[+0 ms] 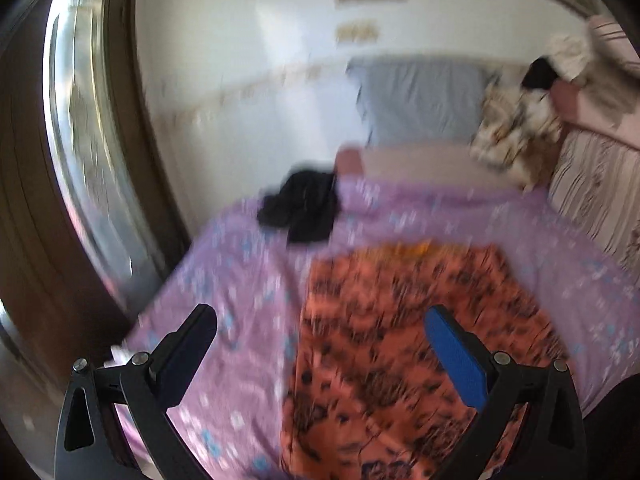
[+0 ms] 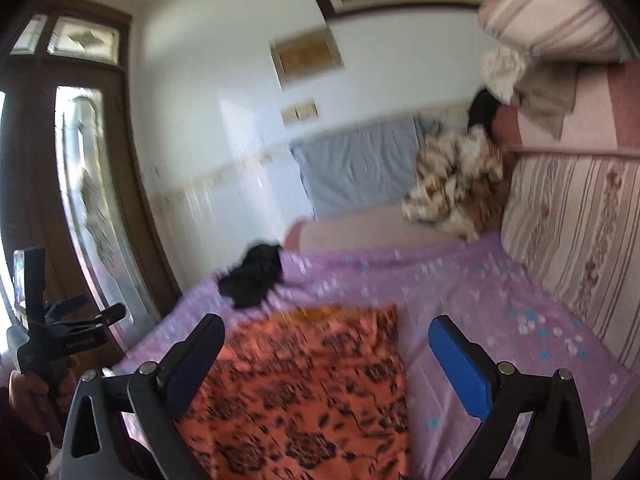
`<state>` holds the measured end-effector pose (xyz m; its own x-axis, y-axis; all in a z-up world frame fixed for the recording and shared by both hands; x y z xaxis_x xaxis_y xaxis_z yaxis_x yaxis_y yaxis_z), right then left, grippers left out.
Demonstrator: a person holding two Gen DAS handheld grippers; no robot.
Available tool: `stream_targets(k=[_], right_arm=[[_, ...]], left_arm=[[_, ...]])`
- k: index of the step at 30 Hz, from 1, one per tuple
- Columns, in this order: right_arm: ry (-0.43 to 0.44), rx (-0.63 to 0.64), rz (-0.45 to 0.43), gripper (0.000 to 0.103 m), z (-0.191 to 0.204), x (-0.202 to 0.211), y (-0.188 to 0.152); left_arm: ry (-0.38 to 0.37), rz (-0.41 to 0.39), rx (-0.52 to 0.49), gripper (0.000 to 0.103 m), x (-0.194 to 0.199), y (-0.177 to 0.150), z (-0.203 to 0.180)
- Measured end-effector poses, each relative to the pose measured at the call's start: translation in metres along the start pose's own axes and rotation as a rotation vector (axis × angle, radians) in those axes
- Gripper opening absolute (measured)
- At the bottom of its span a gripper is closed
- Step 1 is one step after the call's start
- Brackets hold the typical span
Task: Fold small clothes
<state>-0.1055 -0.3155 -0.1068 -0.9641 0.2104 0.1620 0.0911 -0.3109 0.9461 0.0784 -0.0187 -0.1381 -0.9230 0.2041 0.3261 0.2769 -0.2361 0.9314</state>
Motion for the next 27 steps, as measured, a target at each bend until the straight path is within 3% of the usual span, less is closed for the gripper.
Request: stream_targets(k=[7, 10, 13, 14, 15, 17, 18, 20, 22, 24, 26, 27], right_arm=[[-0.092, -0.201, 0.276, 0.103, -0.074, -0.065, -0.077], [-0.113, -0.286, 0.347, 0.103, -0.100, -0.082, -0.099], [-0.125, -0.335, 0.396, 0.102, -0.117, -0.091, -0.116], [-0.120, -0.346, 0.405, 0.100, -0.119, -0.091, -0.119], [-0.116, -0.359, 0.417, 0.097, -0.123, -0.093, -0.124], [-0.121, -0.387, 0.455, 0.083, -0.129, -0.095, -0.137], [-0.120, -0.419, 0.489, 0.078, -0.135, -0.097, -0.148], [-0.121, -0.453, 0.538, 0.065, -0.138, -0.100, -0.163], [-0.138, -0.436, 0.592, 0.063, -0.137, -0.099, -0.181], [-0.154, -0.433, 0.641, 0.063, -0.138, -0.100, -0.193], [-0.152, -0.442, 0.660, 0.065, -0.135, -0.101, -0.199], [-0.156, -0.410, 0.658, 0.065, -0.132, -0.101, -0.199]], left_arm=[[0.098, 0.269, 0.053, 0.103, -0.053, -0.116, 0.048], [0.060, 0.361, 0.130, 0.103, -0.062, -0.155, 0.065], [0.037, 0.393, 0.193, 0.098, -0.068, -0.171, 0.075], [0.010, 0.399, 0.226, 0.084, -0.071, -0.175, 0.077], [-0.022, 0.410, 0.253, 0.064, -0.073, -0.178, 0.077], [-0.079, 0.446, 0.303, 0.039, -0.078, -0.185, 0.075], [-0.101, 0.452, 0.324, 0.037, -0.079, -0.186, 0.073], [-0.127, 0.437, 0.333, 0.037, -0.077, -0.186, 0.069], [-0.137, 0.433, 0.301, 0.039, -0.075, -0.186, 0.062], [-0.143, 0.451, 0.292, 0.069, -0.079, -0.186, 0.059], [-0.138, 0.436, 0.308, 0.079, -0.080, -0.187, 0.059], [-0.128, 0.441, 0.300, 0.079, -0.081, -0.189, 0.059]])
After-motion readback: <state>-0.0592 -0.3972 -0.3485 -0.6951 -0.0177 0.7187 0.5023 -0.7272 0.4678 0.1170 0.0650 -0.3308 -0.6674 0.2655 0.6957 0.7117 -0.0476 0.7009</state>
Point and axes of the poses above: each gripper's, at about its wrist camera, not at the fingertips, and x roughly against the way its jaws point, z to its left, y to its top, the point moved 3 cm from there along -x, roughly the way its jaws point, and after that the axes turned 12 degrees about -z, right-handed, at the moved point
